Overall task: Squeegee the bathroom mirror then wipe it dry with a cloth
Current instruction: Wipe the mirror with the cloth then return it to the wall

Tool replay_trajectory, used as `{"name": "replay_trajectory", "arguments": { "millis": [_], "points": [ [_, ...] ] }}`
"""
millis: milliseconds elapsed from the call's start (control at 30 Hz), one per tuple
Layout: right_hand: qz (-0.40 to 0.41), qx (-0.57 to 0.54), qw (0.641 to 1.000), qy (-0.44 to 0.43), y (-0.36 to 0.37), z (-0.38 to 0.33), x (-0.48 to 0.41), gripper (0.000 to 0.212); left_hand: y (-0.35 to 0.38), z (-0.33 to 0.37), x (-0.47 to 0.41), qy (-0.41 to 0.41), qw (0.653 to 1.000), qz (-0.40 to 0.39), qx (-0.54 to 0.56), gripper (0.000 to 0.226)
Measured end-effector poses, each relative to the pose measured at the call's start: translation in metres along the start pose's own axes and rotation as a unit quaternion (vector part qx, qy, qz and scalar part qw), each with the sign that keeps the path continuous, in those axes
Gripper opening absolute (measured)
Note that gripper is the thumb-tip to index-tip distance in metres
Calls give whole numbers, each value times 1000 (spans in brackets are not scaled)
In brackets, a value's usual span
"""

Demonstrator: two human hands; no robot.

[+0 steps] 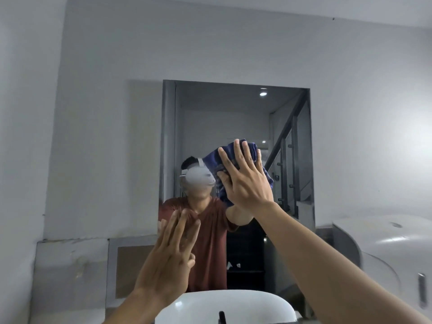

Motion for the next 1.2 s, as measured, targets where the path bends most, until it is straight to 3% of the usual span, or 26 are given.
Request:
{"name": "replay_trajectory", "arguments": {
  "millis": [200,533,867,933,1033,1200],
  "points": [
    [-13,13,997,81,5,45,1,70,1,-2,0,-4,999,4,35,125],
    [-23,13,983,180,21,109,21,67,-1,0,0,0,1000,0,7,113],
    [-51,9,967,248,40,98,92,68,1,-1,0,-7,1000,10,14,114],
    [-59,-1,967,248,40,91,101,68,0,0,3,-13,1000,18,21,110],
    [-69,-11,967,244,40,75,111,66,5,4,17,1,999,45,22,81],
    [-52,-27,966,251,35,45,111,66,31,2,48,8,999,26,-17,72]
  ]
}}
Point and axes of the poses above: each hand's wrist, its own x-axis away from the middle knuckle, its own y-axis out of the palm, z = x × y, the point moved 4 cm from there along -x, towards the middle knuckle, and after that the axes turned 15 degrees about x, right-handed, at the moved point
